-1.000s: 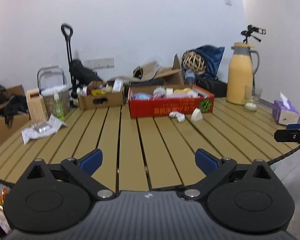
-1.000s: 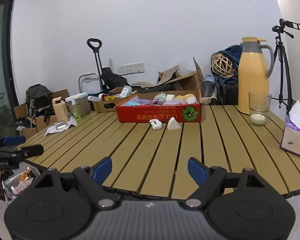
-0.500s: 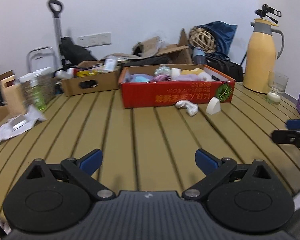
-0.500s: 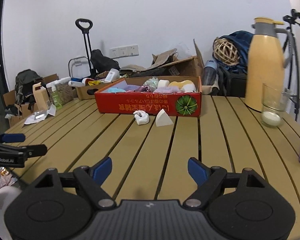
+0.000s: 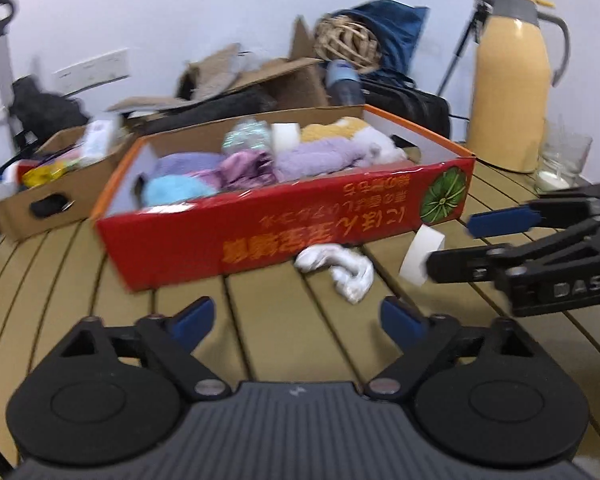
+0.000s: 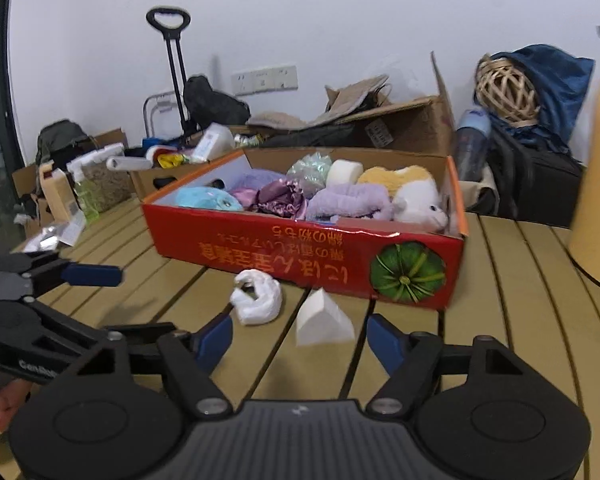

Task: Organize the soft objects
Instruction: 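Move both grippers back toward the white cloth and white foam wedge, then close the left gripper on the crumpled white cloth while the right gripper closes on the white foam wedge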

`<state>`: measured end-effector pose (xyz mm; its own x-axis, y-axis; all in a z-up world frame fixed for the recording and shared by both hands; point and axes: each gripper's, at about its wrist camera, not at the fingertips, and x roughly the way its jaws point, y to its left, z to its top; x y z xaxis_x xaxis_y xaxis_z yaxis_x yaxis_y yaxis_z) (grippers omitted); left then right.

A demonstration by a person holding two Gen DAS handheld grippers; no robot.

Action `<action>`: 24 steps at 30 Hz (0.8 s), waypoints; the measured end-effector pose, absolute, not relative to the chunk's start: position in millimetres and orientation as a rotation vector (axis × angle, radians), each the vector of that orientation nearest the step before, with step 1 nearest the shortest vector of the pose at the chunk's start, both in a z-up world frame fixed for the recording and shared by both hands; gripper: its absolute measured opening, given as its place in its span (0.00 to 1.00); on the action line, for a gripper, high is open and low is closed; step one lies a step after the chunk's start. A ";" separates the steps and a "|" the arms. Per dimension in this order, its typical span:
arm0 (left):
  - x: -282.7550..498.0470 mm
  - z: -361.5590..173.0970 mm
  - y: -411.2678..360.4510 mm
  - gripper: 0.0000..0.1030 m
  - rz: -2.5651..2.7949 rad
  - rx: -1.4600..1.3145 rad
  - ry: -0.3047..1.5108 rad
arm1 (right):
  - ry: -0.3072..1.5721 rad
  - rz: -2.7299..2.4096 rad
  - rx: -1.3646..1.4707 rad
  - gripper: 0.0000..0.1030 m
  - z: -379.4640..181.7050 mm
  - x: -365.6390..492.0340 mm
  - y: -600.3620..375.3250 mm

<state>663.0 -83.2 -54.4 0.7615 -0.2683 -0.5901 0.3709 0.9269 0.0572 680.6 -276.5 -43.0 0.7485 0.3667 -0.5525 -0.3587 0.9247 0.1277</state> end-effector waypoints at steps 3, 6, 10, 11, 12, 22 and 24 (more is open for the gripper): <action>679.5 -59.8 -95.6 0.74 -0.413 0.201 0.624 | 0.632 0.405 0.018 0.54 -48.9 700.6 -274.3; 691.8 -64.7 -106.7 0.71 -0.457 0.219 0.627 | 0.654 0.411 0.020 0.31 -53.2 712.1 -272.6; 702.6 -70.3 -115.0 0.57 -0.475 0.243 0.616 | 0.656 0.406 0.033 0.23 -55.5 713.4 -276.5; 705.1 -71.1 -114.7 0.51 -0.477 0.237 0.628 | 0.652 0.403 0.036 0.22 -54.6 712.4 -278.0; 707.2 -71.6 -113.9 0.45 -0.480 0.231 0.635 | 0.650 0.399 0.032 0.22 -54.4 711.3 -279.5; 678.5 -48.8 -101.0 0.14 -0.486 0.147 0.631 | 0.614 0.369 0.036 0.21 -36.8 681.6 -287.7; 648.4 -32.7 -90.8 0.14 -0.485 0.128 0.598 | 0.595 0.356 0.034 0.21 -29.3 663.8 -290.8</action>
<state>648.4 -90.8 -32.7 0.7184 -0.4013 -0.5683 0.4737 0.8804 -0.0228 663.8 -290.8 -29.3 0.7690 0.3379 -0.5426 -0.3186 0.9385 0.1330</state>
